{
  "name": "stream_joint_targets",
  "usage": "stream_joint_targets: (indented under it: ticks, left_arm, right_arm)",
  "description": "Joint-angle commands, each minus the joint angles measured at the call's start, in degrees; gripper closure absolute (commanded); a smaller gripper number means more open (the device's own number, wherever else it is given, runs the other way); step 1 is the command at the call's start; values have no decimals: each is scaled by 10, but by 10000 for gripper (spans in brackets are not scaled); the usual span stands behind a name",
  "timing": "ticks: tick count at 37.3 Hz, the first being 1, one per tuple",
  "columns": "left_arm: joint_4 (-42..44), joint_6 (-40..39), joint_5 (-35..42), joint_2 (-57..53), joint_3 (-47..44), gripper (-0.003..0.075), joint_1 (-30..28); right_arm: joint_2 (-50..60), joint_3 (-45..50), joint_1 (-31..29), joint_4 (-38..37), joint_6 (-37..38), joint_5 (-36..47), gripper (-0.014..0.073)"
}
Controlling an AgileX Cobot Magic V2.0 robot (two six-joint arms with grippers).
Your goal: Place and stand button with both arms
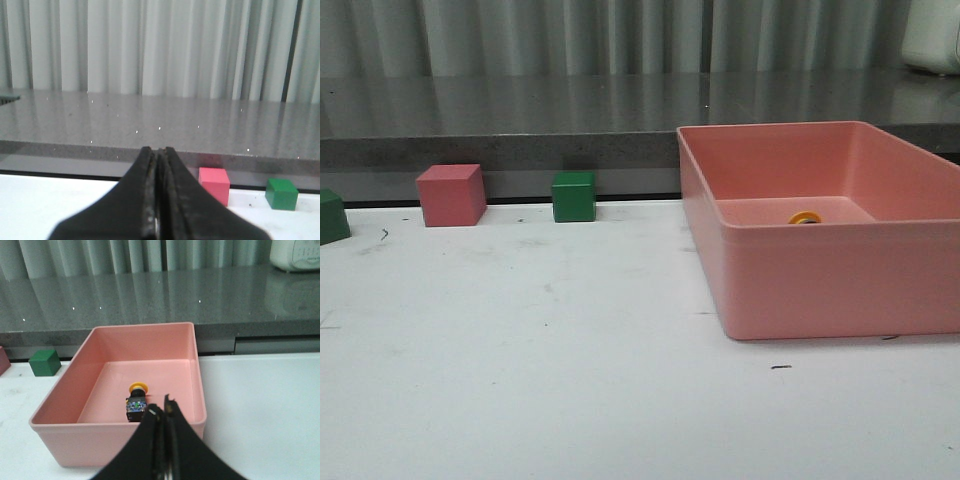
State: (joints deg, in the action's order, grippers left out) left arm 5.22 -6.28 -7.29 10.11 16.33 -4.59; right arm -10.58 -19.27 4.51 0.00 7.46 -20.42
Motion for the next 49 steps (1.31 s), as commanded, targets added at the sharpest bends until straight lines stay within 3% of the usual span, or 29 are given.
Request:
stream_joint_targets:
  ticks: [1, 6, 17, 21, 25, 29, 32, 34, 41, 49]
  left_arm:
    - [13, -2, 24, 61, 40, 741, -1]
    - [51, -2, 27, 106, 48, 741, -1]
    - [7, -2, 39, 111, 48, 739, -1]
    - [7, -2, 38, 111, 48, 720, -1]
    - [7, -2, 38, 111, 48, 591, -1]
    - [7, -2, 37, 111, 48, 328, -1]
    - [7, -2, 37, 111, 48, 90, -1]
    - [7, -2, 37, 111, 48, 28, -1]
    - [7, -2, 37, 111, 48, 30, -1]
    - [7, -2, 39, 111, 48, 30, -1]
  right_arm:
    - [-81, -51, -3, -4, -4, 27, 663]
    - [-153, -79, -3, 3, -4, 26, 663]
    - [-186, -86, -3, 6, -4, 39, 659]
    - [-186, -86, -3, 6, -4, 35, 582]
    - [-186, -86, -3, 6, -4, 35, 412]
    - [-186, -86, -3, 6, -4, 36, 178]
    - [-192, -86, -3, 6, -4, 47, 18]
    - [-203, -86, -3, 6, -4, 57, -26]
    - [-315, -122, -3, 6, -4, 85, -33]
    - [-519, -271, -2, 7, -4, 41, -31]
